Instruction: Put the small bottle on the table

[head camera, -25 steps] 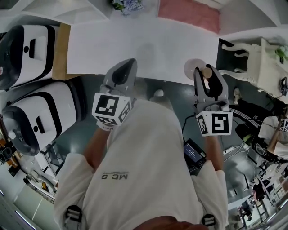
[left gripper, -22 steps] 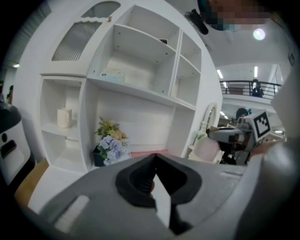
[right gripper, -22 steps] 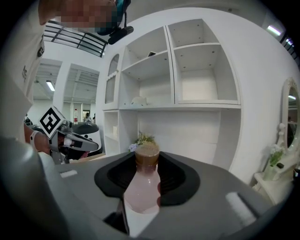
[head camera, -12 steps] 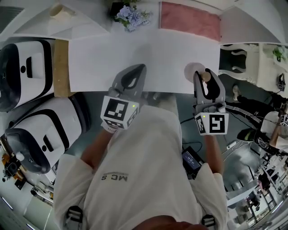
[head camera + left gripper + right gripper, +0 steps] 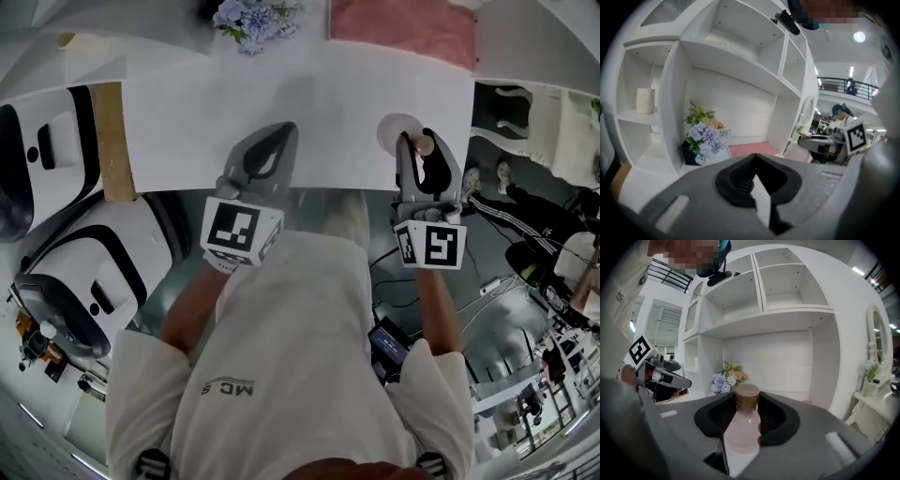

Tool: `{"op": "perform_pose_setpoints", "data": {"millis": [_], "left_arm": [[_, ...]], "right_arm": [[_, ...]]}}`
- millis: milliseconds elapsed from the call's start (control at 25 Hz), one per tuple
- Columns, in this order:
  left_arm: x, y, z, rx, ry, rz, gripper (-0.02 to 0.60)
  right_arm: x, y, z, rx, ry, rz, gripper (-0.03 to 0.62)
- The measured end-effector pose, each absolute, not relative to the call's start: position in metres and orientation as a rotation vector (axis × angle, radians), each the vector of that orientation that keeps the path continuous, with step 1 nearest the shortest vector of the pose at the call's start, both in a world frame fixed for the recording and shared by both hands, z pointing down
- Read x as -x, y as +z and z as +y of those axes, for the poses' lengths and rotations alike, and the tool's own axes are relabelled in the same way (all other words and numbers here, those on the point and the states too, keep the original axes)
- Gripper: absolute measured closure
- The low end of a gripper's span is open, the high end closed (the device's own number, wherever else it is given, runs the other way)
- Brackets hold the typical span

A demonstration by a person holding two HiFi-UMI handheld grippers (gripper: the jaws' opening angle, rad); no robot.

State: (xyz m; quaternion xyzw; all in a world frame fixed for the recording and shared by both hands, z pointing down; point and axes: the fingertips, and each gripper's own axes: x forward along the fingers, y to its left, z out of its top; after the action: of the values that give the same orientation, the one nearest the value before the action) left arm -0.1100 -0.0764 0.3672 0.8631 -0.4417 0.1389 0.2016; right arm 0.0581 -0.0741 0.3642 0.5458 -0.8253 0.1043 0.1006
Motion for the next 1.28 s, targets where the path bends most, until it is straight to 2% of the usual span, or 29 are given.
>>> {"op": "perform_pose_setpoints", "data": {"millis": [640, 1280], "left_arm": [[0.084, 0.476, -0.078, -2.397, 0.558, -1.206, 0.580], [0.075, 0.527, -0.078, -2.305, 0.611, -1.239, 0.580]], "right_arm": [[-0.098, 0.500, -0.103, -1.762, 0.338, -2.334, 0.454], [-0.117, 0.568, -0.136, -1.788, 0.379, -2.298, 0.454]]}}
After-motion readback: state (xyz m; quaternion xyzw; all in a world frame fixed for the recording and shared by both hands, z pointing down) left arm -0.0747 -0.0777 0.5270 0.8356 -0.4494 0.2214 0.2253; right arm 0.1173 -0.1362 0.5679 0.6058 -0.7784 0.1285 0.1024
